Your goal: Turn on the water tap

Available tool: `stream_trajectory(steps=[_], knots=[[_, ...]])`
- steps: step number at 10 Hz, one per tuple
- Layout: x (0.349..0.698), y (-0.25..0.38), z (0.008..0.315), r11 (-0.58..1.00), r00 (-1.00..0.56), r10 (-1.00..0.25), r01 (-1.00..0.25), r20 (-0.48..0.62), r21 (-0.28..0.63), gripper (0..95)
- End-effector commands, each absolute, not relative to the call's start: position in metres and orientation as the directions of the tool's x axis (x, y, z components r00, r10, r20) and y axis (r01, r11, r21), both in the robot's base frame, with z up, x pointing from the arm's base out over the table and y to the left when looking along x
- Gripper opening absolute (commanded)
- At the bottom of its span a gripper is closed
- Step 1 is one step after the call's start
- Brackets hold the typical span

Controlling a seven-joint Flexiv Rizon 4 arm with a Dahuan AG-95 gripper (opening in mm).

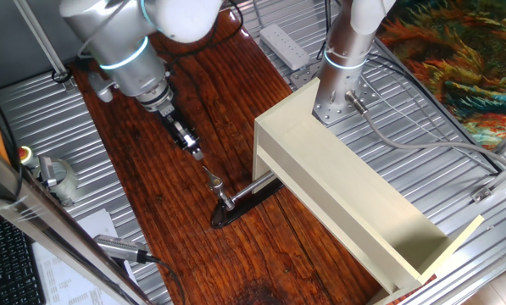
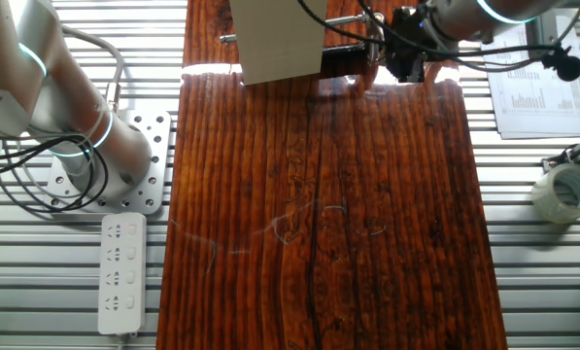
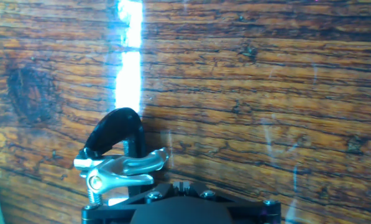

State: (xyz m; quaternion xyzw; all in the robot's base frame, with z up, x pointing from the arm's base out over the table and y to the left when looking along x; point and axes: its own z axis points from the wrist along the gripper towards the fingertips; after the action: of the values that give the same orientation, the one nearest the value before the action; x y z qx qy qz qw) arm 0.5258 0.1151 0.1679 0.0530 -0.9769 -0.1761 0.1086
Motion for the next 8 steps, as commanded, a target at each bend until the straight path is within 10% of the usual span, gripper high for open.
stream_trajectory(steps=[1,8], knots=[[0.5232,0.1152,0.1690,0.927,-0.973,-0.111,-0.027,0.204,0.374,0.0],[0.5232,0.1152,0.1690,0.931,-0.975,-0.137,-0.067,0.173,0.360,0.0]])
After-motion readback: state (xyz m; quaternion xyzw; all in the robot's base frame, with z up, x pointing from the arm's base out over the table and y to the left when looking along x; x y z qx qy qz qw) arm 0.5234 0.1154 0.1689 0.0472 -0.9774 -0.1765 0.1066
